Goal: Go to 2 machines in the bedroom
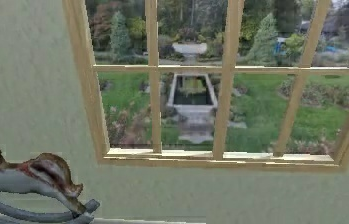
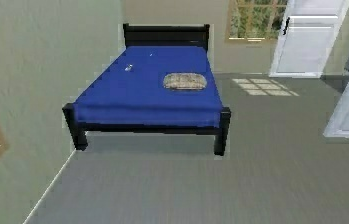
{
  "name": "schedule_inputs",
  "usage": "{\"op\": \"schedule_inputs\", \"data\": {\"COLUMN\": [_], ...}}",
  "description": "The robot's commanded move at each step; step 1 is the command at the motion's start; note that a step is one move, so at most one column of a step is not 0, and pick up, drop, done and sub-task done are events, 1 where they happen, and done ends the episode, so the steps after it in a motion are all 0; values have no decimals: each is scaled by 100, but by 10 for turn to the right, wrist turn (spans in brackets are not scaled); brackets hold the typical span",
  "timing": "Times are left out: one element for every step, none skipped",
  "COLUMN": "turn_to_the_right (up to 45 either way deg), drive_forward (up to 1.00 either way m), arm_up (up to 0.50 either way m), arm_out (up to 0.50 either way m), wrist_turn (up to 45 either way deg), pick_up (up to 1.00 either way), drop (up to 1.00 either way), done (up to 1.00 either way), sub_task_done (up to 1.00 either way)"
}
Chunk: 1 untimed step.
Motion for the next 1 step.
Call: {"op": "schedule_inputs", "data": {"turn_to_the_right": [0], "drive_forward": [20], "arm_up": [0], "arm_out": [0], "wrist_turn": [0], "pick_up": [0], "drop": [0], "done": [0], "sub_task_done": [0]}}
